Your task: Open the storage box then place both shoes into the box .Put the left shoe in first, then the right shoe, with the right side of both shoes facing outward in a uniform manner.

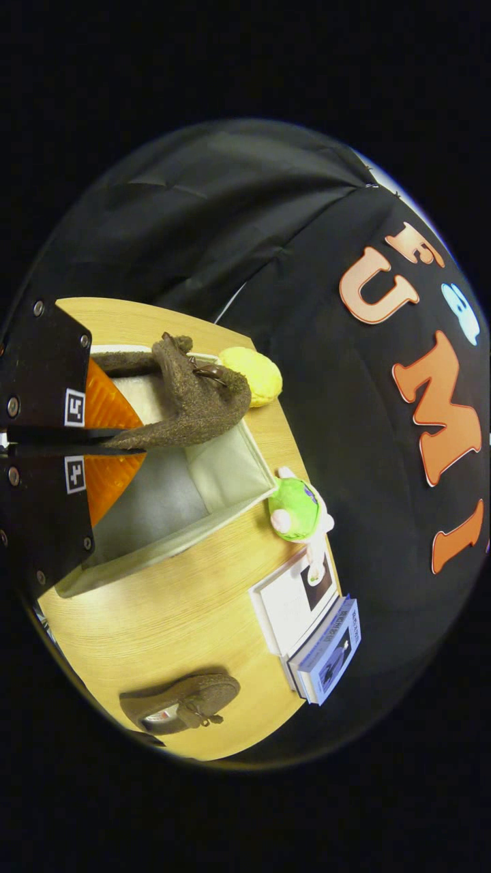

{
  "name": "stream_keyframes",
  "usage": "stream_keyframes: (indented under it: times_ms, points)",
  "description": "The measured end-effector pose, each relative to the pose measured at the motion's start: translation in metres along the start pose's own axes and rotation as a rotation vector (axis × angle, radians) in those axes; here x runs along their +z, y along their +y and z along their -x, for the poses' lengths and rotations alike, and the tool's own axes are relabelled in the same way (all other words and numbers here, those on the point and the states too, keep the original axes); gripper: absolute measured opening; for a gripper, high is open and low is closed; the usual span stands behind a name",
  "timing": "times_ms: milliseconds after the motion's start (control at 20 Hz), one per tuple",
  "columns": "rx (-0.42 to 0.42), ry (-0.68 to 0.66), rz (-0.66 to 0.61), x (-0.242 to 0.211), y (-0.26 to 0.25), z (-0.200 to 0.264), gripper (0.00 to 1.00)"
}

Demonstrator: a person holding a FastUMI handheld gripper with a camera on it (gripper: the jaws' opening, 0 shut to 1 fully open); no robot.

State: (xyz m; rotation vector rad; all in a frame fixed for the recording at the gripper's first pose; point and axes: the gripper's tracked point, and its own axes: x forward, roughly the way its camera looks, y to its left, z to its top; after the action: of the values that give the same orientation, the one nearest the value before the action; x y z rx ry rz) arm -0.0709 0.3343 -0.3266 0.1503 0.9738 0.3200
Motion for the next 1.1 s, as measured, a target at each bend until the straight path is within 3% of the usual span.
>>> stream_keyframes:
  times_ms: [350, 450, 550, 700, 800, 1100]
  points:
    - [-0.004, 0.053, 0.043, -0.028, 0.011, -0.007, 0.03]
    - [0.009, 0.062, 0.037, -0.027, 0.013, -0.004, 0.1]
    - [0.028, 0.049, 0.034, -0.022, 0.013, 0.001, 0.25]
    - [0.031, 0.014, 0.079, -0.009, 0.009, 0.011, 0.75]
    - [0.031, -0.022, 0.105, 0.003, 0.001, 0.02, 0.96]
    - [0.02, -0.112, 0.091, 0.035, -0.03, 0.049, 0.98]
